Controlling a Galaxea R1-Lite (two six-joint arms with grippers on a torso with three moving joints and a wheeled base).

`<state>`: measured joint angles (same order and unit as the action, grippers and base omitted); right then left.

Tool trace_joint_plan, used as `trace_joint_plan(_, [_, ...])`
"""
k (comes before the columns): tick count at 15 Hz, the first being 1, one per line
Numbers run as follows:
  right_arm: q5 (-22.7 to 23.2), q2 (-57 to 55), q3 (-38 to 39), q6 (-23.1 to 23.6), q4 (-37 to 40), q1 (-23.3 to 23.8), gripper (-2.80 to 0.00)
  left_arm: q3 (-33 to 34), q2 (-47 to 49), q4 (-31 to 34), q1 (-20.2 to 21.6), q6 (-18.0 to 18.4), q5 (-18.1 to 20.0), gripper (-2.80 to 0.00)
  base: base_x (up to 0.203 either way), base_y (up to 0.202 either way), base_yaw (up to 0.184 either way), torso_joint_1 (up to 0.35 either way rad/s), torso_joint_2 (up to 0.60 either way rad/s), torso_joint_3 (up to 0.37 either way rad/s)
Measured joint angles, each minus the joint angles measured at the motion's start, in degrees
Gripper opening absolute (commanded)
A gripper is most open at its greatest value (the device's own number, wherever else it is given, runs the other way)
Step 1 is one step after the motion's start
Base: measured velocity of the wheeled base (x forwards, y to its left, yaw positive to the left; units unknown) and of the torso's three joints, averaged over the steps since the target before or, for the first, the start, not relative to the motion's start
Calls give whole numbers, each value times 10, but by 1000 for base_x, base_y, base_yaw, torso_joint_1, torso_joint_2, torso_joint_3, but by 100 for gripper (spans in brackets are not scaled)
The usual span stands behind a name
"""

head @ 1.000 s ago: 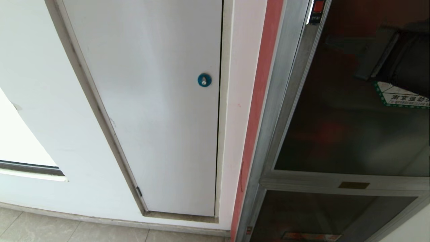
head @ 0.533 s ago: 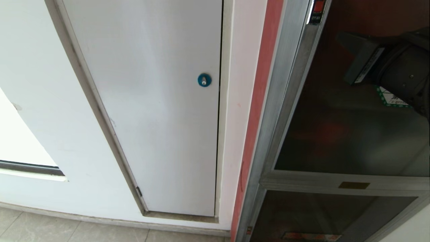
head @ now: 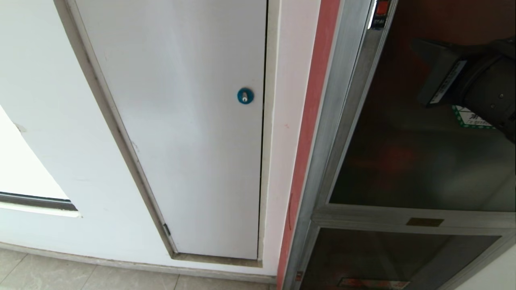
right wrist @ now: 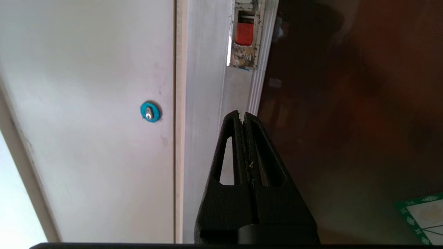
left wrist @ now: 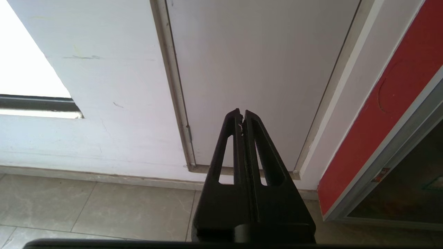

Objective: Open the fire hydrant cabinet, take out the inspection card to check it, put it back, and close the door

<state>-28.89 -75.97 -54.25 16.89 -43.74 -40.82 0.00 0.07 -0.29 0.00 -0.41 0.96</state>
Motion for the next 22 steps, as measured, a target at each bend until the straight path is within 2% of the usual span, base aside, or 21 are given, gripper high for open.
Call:
trace_joint_plan(6, [-69, -64, 3, 38, -175, -35, -280, 0, 0, 0, 0, 0, 0, -280, 0, 0, 0, 0, 0, 0])
trace_joint_plan(10, [-77, -80, -6, 50, -180, -42, -280, 0, 0, 0, 0, 0, 0, -280, 0, 0, 0, 0, 0, 0])
trace_joint_plan(11, [-77, -81, -7, 52, -181, -42, 0, 0, 0, 0, 0, 0, 0, -280, 0, 0, 0, 0, 0, 0])
trace_joint_plan(22, [-60, -90, -68, 84, -181, -40, 0, 0, 0, 0, 0, 0, 0, -280, 0, 0, 0, 0, 0, 0])
